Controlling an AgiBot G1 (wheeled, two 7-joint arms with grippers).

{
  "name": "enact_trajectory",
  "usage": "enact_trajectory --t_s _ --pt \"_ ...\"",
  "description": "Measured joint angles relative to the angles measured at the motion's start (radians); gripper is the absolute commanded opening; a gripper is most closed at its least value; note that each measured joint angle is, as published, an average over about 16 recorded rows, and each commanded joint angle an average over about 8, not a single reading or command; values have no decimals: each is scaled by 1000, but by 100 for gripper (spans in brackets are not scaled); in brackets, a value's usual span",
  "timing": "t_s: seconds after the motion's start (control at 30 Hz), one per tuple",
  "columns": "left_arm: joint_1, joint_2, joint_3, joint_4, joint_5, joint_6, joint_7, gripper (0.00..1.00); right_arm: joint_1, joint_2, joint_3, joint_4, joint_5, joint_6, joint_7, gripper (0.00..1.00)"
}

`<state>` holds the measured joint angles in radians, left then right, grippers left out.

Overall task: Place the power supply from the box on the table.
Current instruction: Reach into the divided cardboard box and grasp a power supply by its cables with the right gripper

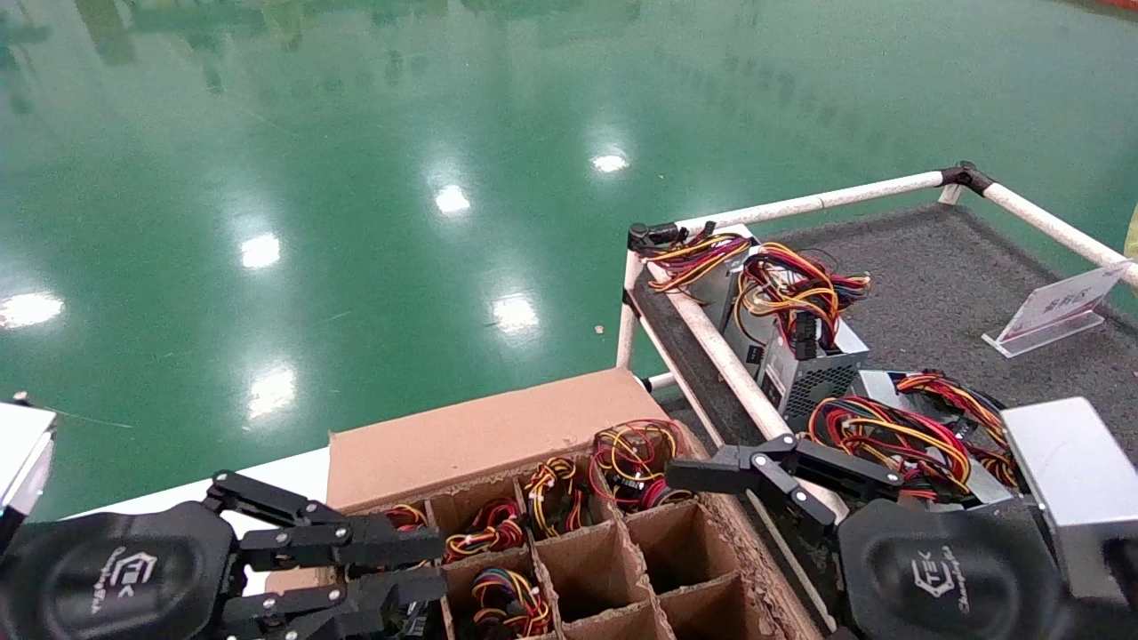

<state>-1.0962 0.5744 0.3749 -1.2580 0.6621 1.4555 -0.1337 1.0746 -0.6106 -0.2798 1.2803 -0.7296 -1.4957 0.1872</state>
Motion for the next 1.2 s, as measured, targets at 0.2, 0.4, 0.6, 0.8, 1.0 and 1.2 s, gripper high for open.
enact_trajectory --t_s 0.2,0.4,0.6,0.8,1.0,1.2 --pt "0 0 0 0 0 0 0 0 0 0 0 0 0 0 0 100" --pt "0 0 0 0 0 0 0 25 0 0 0 0 0 0 0 100" --pt "0 0 0 0 0 0 0 96 -1 -1 -2 0 -2 0 1 100" --pt "0 0 0 0 0 0 0 100 -1 -6 -19 -5 -28 -1 9 100" --pt "0 0 0 0 0 0 0 100 2 -21 -56 -12 -75 -7 30 100" --pt "0 0 0 0 0 0 0 100 14 -56 -104 -18 -138 -5 59 100"
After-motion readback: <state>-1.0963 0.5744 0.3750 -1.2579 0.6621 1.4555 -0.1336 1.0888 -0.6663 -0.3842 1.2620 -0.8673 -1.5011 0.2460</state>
